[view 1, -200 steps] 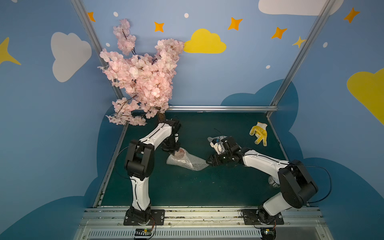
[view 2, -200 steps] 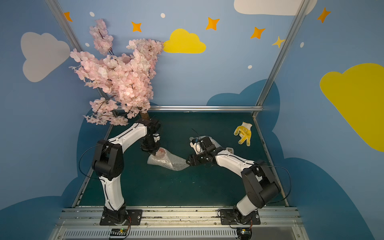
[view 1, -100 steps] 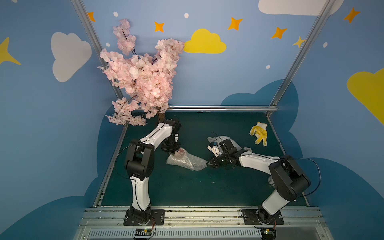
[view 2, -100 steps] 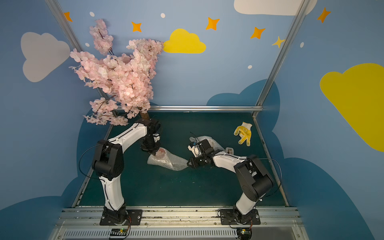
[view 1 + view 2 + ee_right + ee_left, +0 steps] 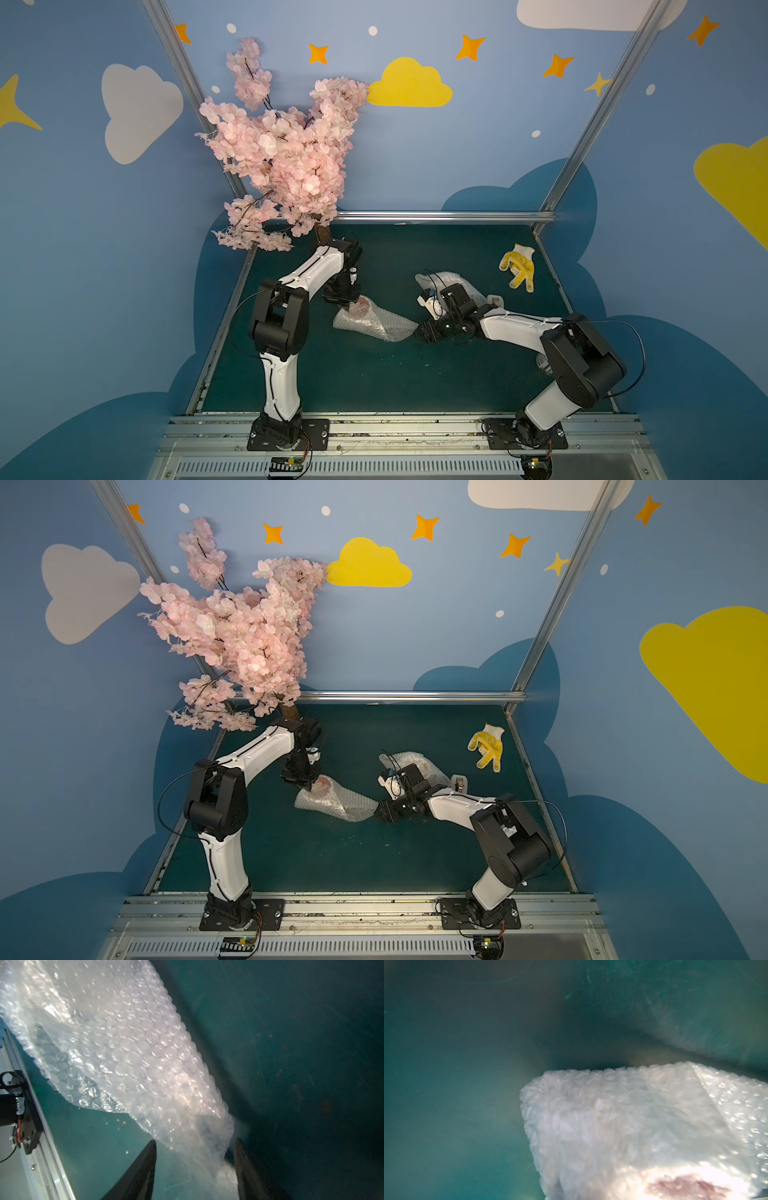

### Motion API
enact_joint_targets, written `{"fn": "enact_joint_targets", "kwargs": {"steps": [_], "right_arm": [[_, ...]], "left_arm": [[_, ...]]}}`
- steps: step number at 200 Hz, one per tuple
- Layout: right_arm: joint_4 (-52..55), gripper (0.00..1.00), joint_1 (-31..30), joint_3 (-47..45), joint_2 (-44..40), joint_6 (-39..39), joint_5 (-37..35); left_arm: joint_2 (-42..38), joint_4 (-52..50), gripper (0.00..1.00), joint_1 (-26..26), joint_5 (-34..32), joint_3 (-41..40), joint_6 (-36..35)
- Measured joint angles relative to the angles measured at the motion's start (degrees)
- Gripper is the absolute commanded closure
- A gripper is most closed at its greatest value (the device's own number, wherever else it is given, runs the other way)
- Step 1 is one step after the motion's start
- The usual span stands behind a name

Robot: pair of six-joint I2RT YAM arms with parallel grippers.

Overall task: Wrap mugs in bubble wrap
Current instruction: Wrap the mug in bubble wrap.

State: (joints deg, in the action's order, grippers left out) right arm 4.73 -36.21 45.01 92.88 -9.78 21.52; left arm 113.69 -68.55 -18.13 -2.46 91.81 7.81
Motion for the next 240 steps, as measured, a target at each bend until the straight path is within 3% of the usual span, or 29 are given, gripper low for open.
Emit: {"fn": "enact_joint_targets", "kwargs": {"steps": [58, 99, 129, 160, 172, 204, 240], "right_arm": [[-0.28, 0.43, -0.37, 1.7, 0.02, 1.14, -2.47], [-0.26, 0.61, -1.64, 4.68, 1.11, 2.6, -2.21], [0.04, 0.69, -1.97, 4.81, 1.84, 2.78, -2.21], [0.24, 0.87, -1.99, 4.76, 1.84, 2.86, -2.69], [0.31, 1.0, -1.99, 4.76, 1.84, 2.97, -2.75], [3.45, 1.0, -1.99, 5.68, 1.88, 2.95, -0.52], [10.88, 1.0, -1.99, 11.13, 2.16, 2.99, 10.1]], "left_arm": [[0.0, -0.02, 0.97, -0.02, -0.04, 0.0, 0.0], [0.0, -0.04, 0.97, -0.02, -0.04, 0.02, 0.02], [0.0, -0.04, 0.97, -0.02, -0.04, 0.02, 0.0], [0.0, -0.04, 0.97, -0.04, -0.02, 0.02, 0.0], [0.0, -0.04, 0.97, -0.02, 0.02, 0.02, 0.0], [0.0, -0.04, 0.97, -0.28, 0.22, 0.02, 0.04], [1.05, -1.22, 0.97, -1.2, 0.26, 1.53, 0.63]]}}
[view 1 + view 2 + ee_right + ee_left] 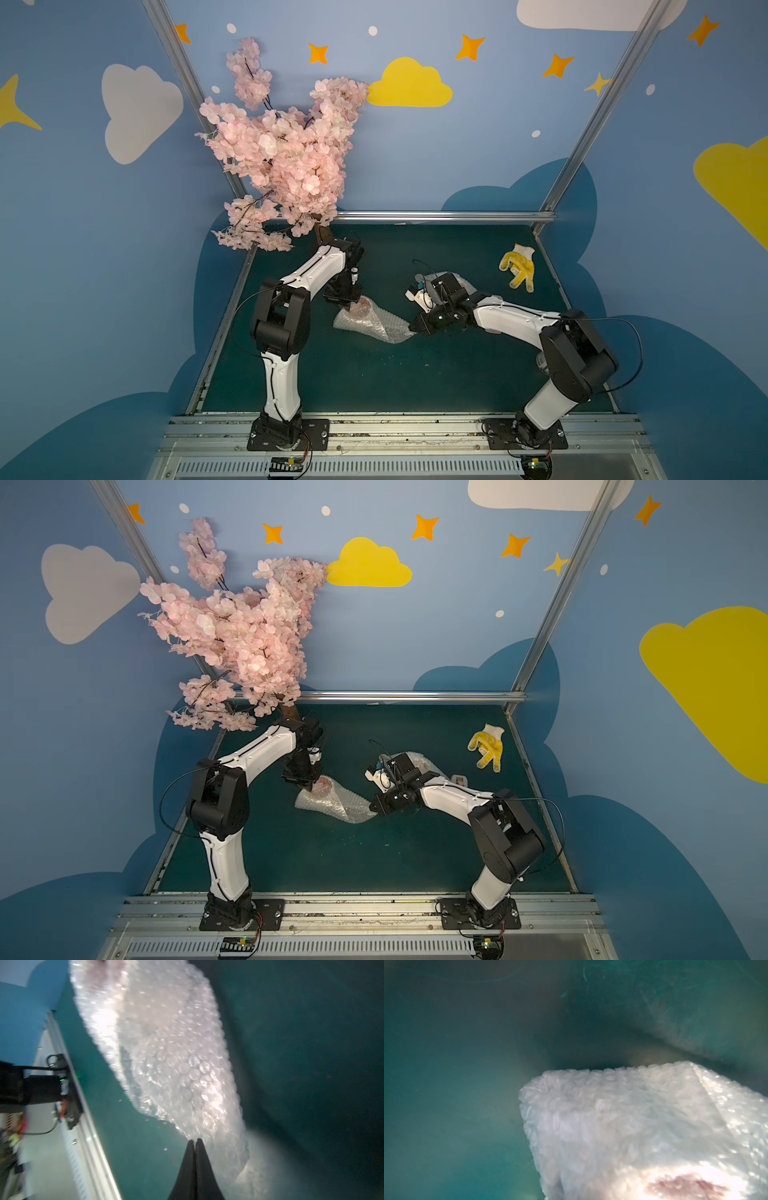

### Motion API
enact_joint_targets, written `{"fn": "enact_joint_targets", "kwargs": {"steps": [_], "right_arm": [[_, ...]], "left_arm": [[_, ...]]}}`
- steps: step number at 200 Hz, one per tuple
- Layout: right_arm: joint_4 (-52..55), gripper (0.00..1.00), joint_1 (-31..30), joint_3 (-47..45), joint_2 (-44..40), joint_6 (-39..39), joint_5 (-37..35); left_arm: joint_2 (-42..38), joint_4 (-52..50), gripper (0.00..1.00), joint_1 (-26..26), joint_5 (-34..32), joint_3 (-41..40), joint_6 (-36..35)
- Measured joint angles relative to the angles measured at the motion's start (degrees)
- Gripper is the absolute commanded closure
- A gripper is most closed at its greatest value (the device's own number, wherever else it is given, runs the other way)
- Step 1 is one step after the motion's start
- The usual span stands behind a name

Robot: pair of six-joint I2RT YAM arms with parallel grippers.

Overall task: Wrap mugs in bubble wrap
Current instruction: Wrap the mug in bubble wrap.

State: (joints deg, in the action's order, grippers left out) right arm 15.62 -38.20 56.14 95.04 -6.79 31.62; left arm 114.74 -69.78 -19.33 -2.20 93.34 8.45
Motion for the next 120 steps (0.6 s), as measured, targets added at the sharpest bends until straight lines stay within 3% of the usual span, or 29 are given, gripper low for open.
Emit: {"fn": "enact_joint_targets", "kwargs": {"steps": [29, 57, 87, 120], "right_arm": [[2.8, 1.0, 0.04, 1.25, -0.87, -2.78, 10.49], [-0.13, 1.0, 0.11, 2.97, -0.33, -10.8, 20.48], [-14.36, 1.0, 0.13, 3.41, 3.26, -26.43, 28.28], [-35.5, 1.0, -0.02, 3.89, 9.62, -46.18, 30.64]], "left_arm": [[0.57, -0.96, 0.97, -1.27, 0.46, 0.87, 1.05], [1.18, -1.79, 0.97, -2.99, 1.57, 1.44, 2.56], [1.42, -1.9, 0.97, -5.22, 1.55, 1.73, 4.5], [1.42, -1.25, 0.97, -7.72, 1.73, 1.68, 6.27]]}}
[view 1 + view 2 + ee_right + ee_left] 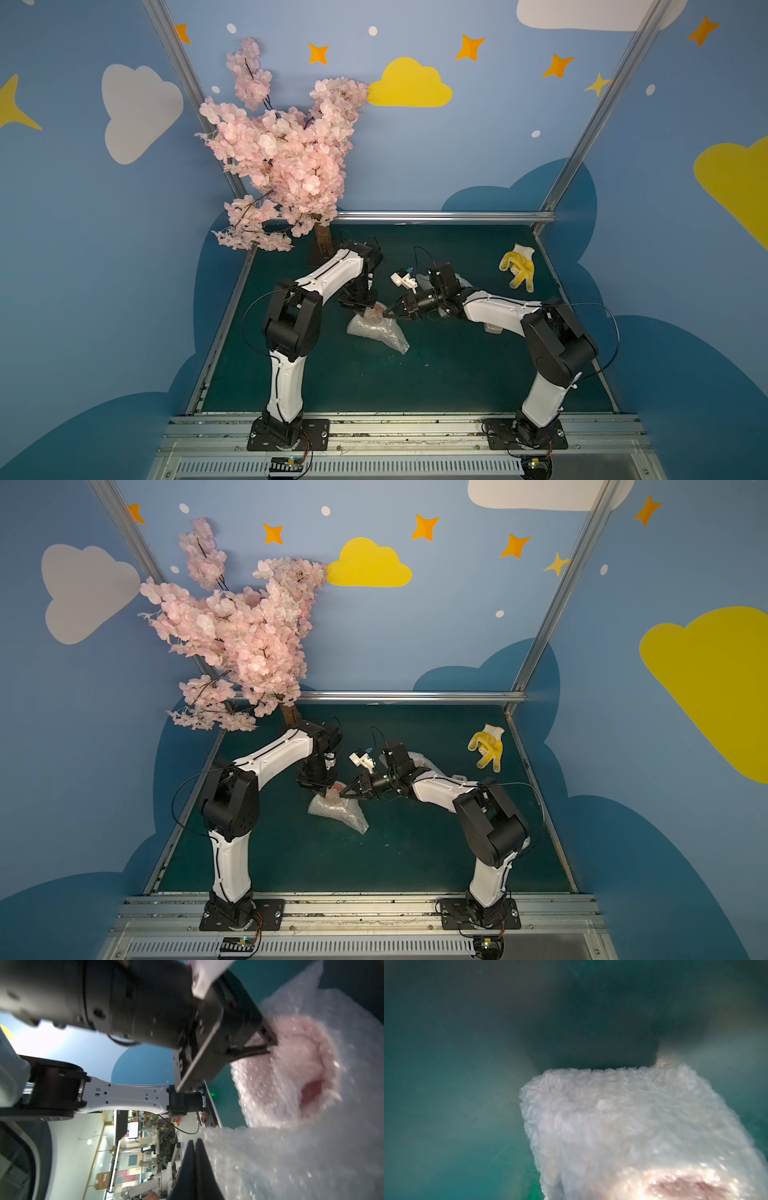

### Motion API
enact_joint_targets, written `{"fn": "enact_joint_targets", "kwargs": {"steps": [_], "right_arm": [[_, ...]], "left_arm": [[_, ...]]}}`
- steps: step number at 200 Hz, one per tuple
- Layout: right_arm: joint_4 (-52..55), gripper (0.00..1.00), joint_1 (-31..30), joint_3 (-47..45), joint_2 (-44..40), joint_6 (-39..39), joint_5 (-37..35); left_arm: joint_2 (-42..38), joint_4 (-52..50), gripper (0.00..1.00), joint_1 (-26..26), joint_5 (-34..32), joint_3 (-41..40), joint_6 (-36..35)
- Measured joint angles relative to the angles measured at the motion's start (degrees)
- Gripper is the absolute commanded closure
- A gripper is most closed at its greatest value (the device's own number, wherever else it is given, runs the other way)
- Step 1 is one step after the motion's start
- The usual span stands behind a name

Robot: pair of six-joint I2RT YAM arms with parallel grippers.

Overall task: Wrap mugs in bubble wrap
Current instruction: Wrap the mug in bubble wrap.

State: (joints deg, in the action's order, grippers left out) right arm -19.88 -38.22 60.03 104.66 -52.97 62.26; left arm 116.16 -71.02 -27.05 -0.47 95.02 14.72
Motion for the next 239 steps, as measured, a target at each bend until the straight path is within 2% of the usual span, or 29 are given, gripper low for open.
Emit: {"fn": "enact_joint_targets", "kwargs": {"steps": [30, 39, 57, 92, 153, 175, 239], "right_arm": [[-14.45, 1.0, 0.07, 0.17, 6.27, -12.96, -0.22], [-16.2, 1.0, -0.48, 0.11, 7.45, -14.19, -0.87], [-15.47, 1.0, -2.14, 0.15, 8.24, -13.81, -7.06], [-2.25, 1.0, -5.01, 3.43, 7.06, -5.2, -18.91], [33.79, 1.0, -9.88, 18.1, 6.03, 10.05, -40.87], [39.91, 1.0, -10.64, 21.66, 7.48, 11.67, -45.05], [46.23, 1.0, -10.51, 28.41, 11.08, 8.33, -45.97]], "left_arm": [[0.0, 1.07, 0.97, -0.33, 0.76, -0.31, 0.11], [-0.02, 1.66, 0.97, -0.17, 0.98, -0.33, 0.28], [-0.37, 2.4, 0.97, -0.57, 2.21, -0.85, -0.02], [-0.48, 3.15, 0.97, -1.01, 3.3, -1.05, -1.31], [-1.03, 4.0, 0.94, -0.57, 3.72, -1.79, -2.58], [-1.53, 4.79, 0.82, -0.61, 4.04, -2.32, -3.19], [-3.39, 6.43, 0.39, 0.24, 1.03, -3.56, -3.15]]}}
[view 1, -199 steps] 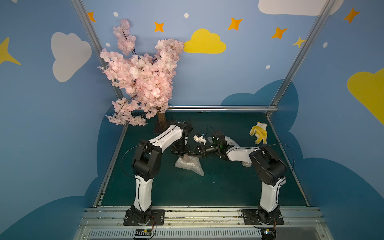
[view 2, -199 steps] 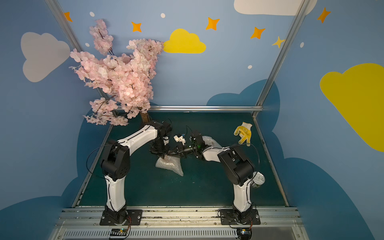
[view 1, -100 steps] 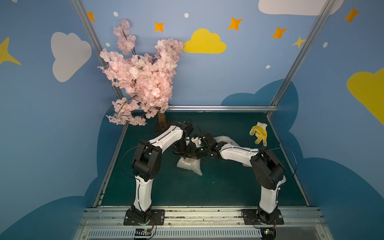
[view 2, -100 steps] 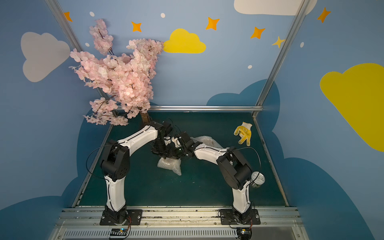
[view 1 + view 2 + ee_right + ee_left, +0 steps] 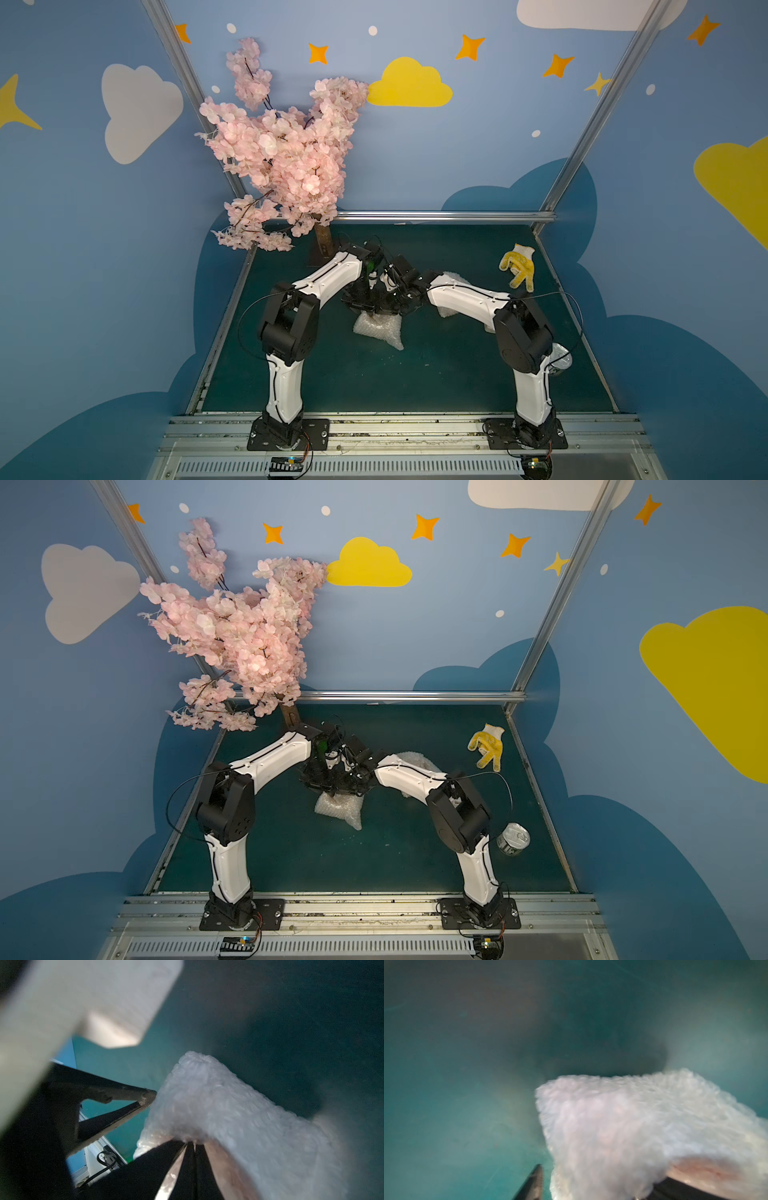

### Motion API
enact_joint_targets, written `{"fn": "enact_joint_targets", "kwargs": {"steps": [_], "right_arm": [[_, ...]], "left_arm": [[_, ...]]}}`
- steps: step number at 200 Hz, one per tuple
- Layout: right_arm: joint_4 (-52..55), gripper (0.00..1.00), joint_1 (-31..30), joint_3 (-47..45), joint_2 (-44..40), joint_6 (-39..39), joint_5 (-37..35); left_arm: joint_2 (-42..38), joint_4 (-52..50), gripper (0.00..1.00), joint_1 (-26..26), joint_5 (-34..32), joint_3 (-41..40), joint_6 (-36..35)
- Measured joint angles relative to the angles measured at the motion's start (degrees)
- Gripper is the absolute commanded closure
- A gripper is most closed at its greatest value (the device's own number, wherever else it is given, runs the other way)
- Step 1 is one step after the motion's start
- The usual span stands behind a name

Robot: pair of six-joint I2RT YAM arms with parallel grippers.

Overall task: Wrap mugs in bubble wrap
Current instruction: Wrap the mug in bubble wrap.

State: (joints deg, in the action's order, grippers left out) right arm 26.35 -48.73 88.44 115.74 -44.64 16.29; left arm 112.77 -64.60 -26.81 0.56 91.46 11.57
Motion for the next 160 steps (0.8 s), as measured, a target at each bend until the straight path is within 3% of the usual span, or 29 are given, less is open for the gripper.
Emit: {"fn": "enact_joint_targets", "kwargs": {"steps": [37, 83, 160], "right_arm": [[-2.05, 1.0, 0.0, -0.13, 0.98, -5.01, -0.37], [-4.94, 1.0, -0.39, -1.27, 2.67, -8.33, -1.29], [-8.17, 1.0, -0.39, -3.06, 1.86, -12.57, -2.01]], "left_arm": [[-7.76, -0.87, 0.36, 1.11, 0.0, -4.11, 4.2], [-18.29, -0.26, 0.36, 1.64, 7.13, -6.86, 7.21], [-14.8, 3.76, 0.36, 2.38, 12.46, -14.8, 12.37]]}}
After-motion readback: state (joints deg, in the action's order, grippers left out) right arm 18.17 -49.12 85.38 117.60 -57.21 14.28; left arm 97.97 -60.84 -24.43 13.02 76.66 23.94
